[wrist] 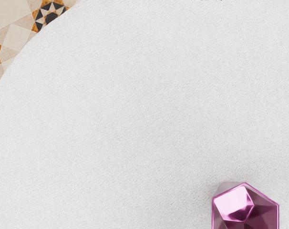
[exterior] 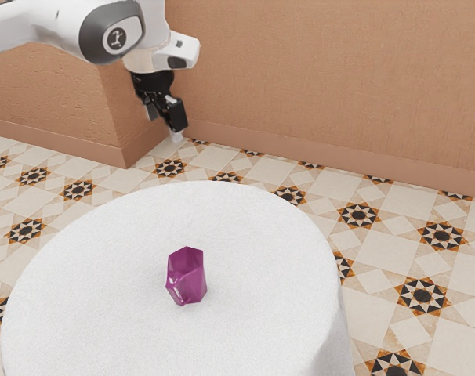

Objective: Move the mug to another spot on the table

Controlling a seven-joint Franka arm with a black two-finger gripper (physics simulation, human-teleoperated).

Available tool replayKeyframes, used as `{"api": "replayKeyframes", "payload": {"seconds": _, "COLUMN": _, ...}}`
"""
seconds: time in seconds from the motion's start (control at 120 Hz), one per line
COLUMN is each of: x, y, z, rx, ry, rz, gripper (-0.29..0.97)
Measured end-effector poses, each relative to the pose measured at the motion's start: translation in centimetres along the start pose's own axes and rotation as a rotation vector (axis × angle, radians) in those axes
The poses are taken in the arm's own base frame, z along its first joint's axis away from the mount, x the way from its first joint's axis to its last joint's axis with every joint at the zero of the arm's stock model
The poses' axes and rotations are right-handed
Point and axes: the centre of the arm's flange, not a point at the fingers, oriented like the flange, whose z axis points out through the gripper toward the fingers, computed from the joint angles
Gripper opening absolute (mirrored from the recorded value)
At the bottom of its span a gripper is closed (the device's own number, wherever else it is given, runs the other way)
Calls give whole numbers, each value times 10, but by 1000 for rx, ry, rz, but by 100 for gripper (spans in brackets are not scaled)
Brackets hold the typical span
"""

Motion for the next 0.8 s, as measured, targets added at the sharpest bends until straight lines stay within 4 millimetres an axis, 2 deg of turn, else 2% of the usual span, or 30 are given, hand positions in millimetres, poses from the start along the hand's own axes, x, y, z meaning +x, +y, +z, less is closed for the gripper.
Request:
{"api": "replayKeyframes", "payload": {"seconds": 0.083, "x": 1, "y": 4, "z": 3, "rx": 1, "ry": 1, "rz": 41, "gripper": 68}}
{"api": "replayKeyframes", "payload": {"seconds": 0.25, "x": -11, "y": 28, "z": 52, "rx": -26, "ry": -101, "rz": 127, "gripper": 68}}
{"api": "replayKeyframes", "payload": {"seconds": 0.358, "x": -25, "y": 61, "z": 86, "rx": -97, "ry": -166, "rz": 174, "gripper": 68}}
{"api": "replayKeyframes", "payload": {"seconds": 0.483, "x": -43, "y": 101, "z": 117, "rx": -198, "ry": -224, "rz": 198, "gripper": 68}}
{"api": "replayKeyframes", "payload": {"seconds": 0.6, "x": -65, "y": 130, "z": 141, "rx": -249, "ry": -268, "rz": 201, "gripper": 68}}
{"api": "replayKeyframes", "payload": {"seconds": 0.658, "x": -79, "y": 133, "z": 159, "rx": -271, "ry": -286, "rz": 175, "gripper": 68}}
{"api": "replayKeyframes", "payload": {"seconds": 0.742, "x": -99, "y": 117, "z": 176, "rx": -289, "ry": -284, "rz": 93, "gripper": 68}}
{"api": "replayKeyframes", "payload": {"seconds": 0.8, "x": -107, "y": 114, "z": 186, "rx": -301, "ry": -273, "rz": 58, "gripper": 68}}
